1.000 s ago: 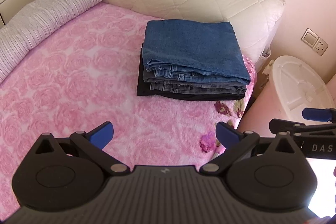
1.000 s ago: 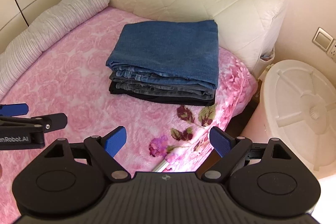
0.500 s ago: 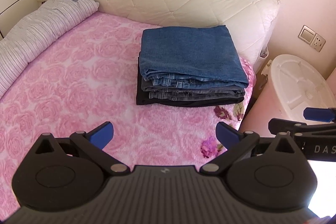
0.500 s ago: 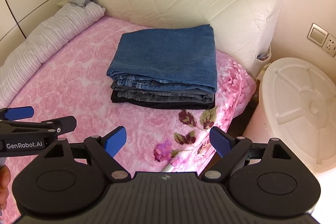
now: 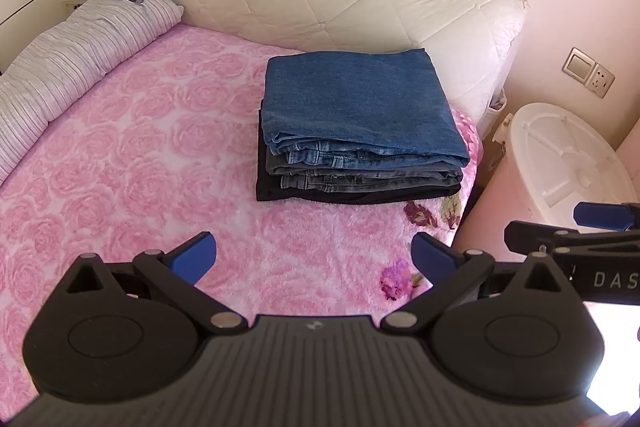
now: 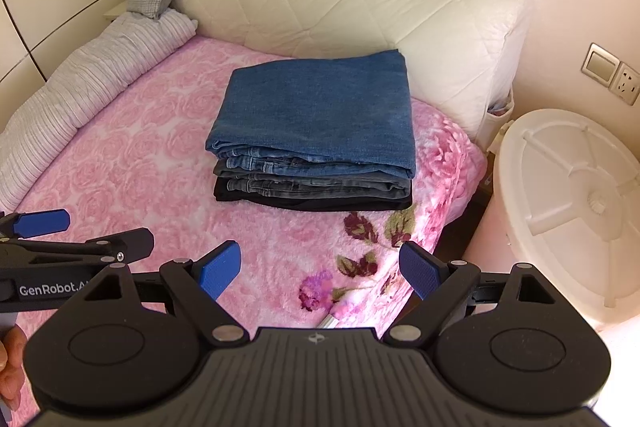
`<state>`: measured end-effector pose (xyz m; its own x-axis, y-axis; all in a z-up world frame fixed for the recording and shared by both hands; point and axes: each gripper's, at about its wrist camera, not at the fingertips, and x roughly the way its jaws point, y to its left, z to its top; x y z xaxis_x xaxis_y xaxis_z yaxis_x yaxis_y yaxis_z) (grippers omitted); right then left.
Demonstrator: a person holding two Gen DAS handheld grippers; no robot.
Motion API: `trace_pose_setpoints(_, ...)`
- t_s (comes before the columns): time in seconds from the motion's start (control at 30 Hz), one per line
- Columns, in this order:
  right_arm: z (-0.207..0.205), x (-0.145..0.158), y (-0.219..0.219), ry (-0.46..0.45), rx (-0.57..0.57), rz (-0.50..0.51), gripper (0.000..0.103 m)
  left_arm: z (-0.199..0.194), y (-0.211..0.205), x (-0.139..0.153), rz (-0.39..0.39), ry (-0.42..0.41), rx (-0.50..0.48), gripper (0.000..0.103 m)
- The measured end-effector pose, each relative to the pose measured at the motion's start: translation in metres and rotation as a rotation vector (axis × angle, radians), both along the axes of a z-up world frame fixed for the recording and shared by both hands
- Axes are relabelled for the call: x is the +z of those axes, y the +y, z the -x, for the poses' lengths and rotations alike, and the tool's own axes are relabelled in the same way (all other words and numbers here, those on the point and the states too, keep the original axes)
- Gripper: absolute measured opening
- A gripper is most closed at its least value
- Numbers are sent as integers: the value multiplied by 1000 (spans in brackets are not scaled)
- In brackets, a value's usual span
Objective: Fold clothes
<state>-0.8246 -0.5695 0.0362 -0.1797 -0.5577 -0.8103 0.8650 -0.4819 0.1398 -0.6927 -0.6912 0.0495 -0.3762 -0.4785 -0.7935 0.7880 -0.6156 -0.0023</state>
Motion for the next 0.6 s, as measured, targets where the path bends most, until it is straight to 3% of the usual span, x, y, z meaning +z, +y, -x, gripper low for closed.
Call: trace_pose_setpoints(0.6, 5, 3, -6, 30, -19, 1, 89, 3, -5, -3, 48, -28, -8, 102)
